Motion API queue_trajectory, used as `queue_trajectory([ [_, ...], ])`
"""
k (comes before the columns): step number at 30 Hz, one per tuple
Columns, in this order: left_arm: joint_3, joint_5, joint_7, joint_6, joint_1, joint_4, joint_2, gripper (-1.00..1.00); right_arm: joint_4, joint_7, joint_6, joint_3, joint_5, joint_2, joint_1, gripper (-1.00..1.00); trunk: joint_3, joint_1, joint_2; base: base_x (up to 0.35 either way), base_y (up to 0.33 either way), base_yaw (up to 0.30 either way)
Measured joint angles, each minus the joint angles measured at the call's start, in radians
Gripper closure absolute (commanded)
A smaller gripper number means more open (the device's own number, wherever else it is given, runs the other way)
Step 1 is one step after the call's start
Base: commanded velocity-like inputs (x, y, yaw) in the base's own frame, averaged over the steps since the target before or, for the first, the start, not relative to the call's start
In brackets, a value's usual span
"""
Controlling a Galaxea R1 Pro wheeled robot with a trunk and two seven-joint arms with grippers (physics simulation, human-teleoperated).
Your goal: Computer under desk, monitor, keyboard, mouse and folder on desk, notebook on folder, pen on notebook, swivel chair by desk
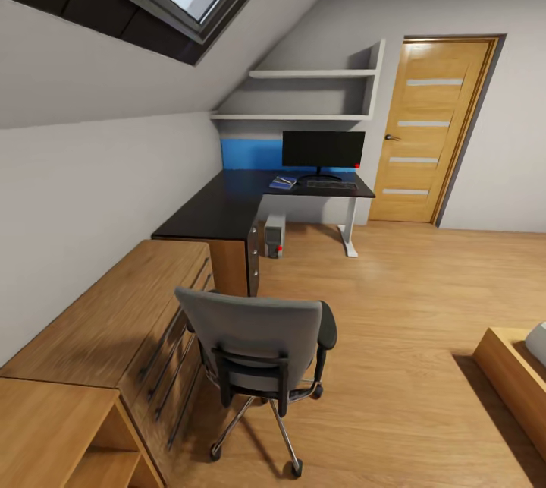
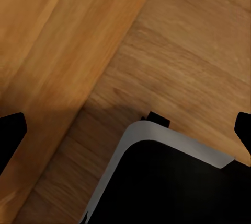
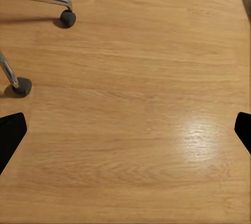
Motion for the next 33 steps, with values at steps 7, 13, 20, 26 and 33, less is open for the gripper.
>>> queue_trajectory([
  [7,0.000,0.001,-0.001,0.000,0.000,-0.001,-0.001,-1.00,0.000,0.000,0.002,0.000,0.000,-0.001,0.001,-1.00,-0.022,0.027,-0.049,0.000,0.000,0.000],
  [13,-0.003,-0.005,0.000,0.000,0.000,-0.004,-0.001,-1.00,0.000,-0.001,0.004,0.000,-0.003,-0.001,0.002,-1.00,-0.041,0.050,-0.091,0.000,0.000,0.000],
  [20,-0.001,-0.006,0.000,0.001,0.000,-0.007,-0.001,-1.00,0.000,-0.001,0.006,0.000,-0.003,-0.001,0.002,-1.00,-0.063,0.077,-0.140,-0.005,0.000,0.000],
  [26,0.000,-0.004,0.001,0.001,0.000,-0.007,0.000,-1.00,0.000,-0.001,0.006,0.000,-0.003,0.000,0.002,-1.00,-0.082,0.100,-0.182,-0.214,0.000,0.000],
  [33,0.001,0.001,0.003,0.001,0.000,-0.006,0.000,-1.00,0.000,0.000,0.009,0.002,-0.002,0.000,0.002,-1.00,-0.103,0.127,-0.231,-0.035,0.000,0.000],
])
